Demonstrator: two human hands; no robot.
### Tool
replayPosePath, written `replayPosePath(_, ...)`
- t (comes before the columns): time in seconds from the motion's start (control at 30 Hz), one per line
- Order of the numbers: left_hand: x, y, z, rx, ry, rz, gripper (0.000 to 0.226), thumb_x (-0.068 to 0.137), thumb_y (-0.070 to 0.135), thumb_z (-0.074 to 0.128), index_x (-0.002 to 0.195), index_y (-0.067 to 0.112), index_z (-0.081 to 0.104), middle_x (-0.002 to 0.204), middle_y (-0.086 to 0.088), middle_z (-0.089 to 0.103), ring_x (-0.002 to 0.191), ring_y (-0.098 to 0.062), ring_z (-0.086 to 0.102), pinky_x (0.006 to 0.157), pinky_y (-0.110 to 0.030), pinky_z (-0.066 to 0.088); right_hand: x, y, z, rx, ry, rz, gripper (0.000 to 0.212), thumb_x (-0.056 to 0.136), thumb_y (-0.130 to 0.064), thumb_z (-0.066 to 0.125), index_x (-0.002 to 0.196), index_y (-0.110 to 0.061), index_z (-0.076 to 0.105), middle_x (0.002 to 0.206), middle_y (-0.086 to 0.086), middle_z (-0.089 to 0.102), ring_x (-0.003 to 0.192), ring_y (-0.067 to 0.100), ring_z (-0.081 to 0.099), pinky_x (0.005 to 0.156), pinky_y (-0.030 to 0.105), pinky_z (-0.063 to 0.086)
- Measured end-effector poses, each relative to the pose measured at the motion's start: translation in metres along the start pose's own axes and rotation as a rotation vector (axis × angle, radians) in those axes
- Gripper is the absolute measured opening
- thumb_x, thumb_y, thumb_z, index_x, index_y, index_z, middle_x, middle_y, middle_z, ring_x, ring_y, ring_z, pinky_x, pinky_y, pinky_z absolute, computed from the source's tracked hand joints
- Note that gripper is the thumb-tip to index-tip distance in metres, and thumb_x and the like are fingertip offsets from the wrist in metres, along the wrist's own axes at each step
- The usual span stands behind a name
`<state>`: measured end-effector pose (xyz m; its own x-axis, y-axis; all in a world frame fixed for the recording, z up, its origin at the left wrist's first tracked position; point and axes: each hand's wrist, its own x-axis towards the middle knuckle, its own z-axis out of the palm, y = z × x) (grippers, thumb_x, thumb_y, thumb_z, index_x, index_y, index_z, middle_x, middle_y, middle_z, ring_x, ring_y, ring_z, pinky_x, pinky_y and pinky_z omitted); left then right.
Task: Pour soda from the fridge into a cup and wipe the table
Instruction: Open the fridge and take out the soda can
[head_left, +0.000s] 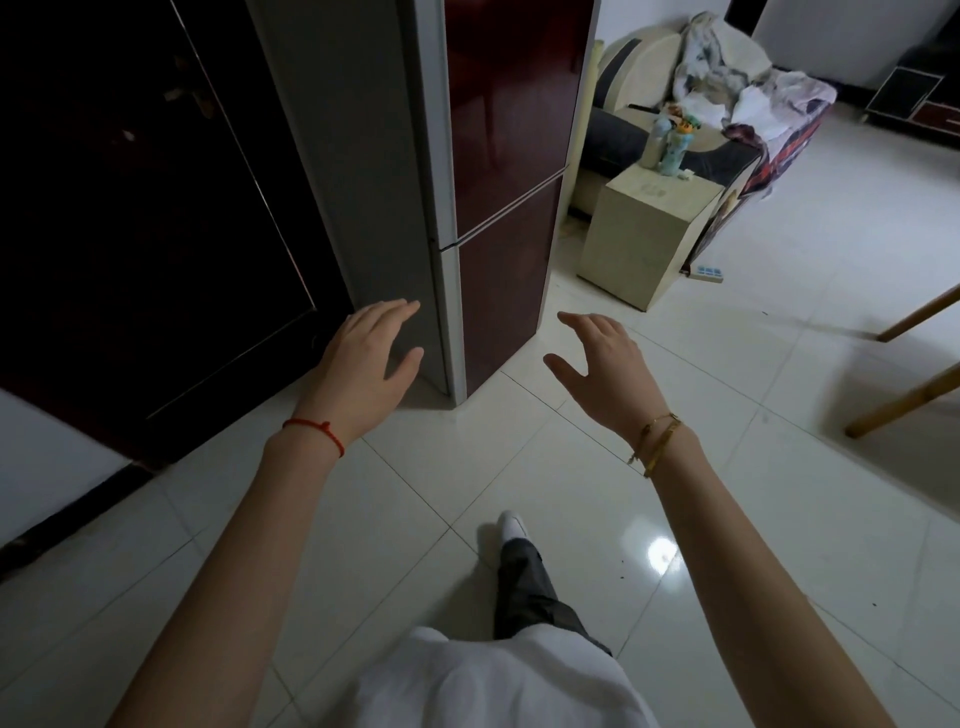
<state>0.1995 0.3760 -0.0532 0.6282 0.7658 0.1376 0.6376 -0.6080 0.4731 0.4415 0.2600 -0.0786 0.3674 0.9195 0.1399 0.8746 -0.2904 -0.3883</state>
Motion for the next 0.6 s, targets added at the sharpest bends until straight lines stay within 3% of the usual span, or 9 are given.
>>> replayPosePath(0.2,0.075,-0.012,0.009,0.004,0.035,-0.024,0.051,0.099,0.025,0.051,0.148,0.015,0.038,0.152,-0.001,0.040,0.142,-0.016,0.032,0.118,-0.032,0.026,0.086,0.026,0.010,0.017,-0.033,-0.035,0.055,0.095,-0.041,0.053,0.143,-0.018,0.040,0.142,0.003,0.049,0.135,0.023,0.039,0.113,0.039,0.033)
replayPosePath(0.47,0.185,-0.018,0.006,0.002,0.125,-0.111,0.052,0.100,0.027,0.050,0.150,0.018,0.037,0.154,0.001,0.038,0.143,-0.015,0.031,0.116,-0.028,0.024,0.227,0.048,-0.004,0.018,-0.049,-0.148,0.054,0.094,-0.039,0.055,0.142,-0.017,0.042,0.139,0.005,0.051,0.132,0.024,0.042,0.110,0.041,0.036)
replayPosePath(0.6,0.226,-0.026,0.006,-0.008,0.172,-0.168,0.053,0.100,0.027,0.051,0.150,0.019,0.036,0.154,0.001,0.037,0.144,-0.015,0.031,0.116,-0.027,0.024,0.282,0.048,-0.005,0.027,-0.058,-0.207,0.046,0.093,-0.027,0.058,0.136,-0.012,0.050,0.132,0.010,0.057,0.127,0.029,0.047,0.105,0.039,0.038)
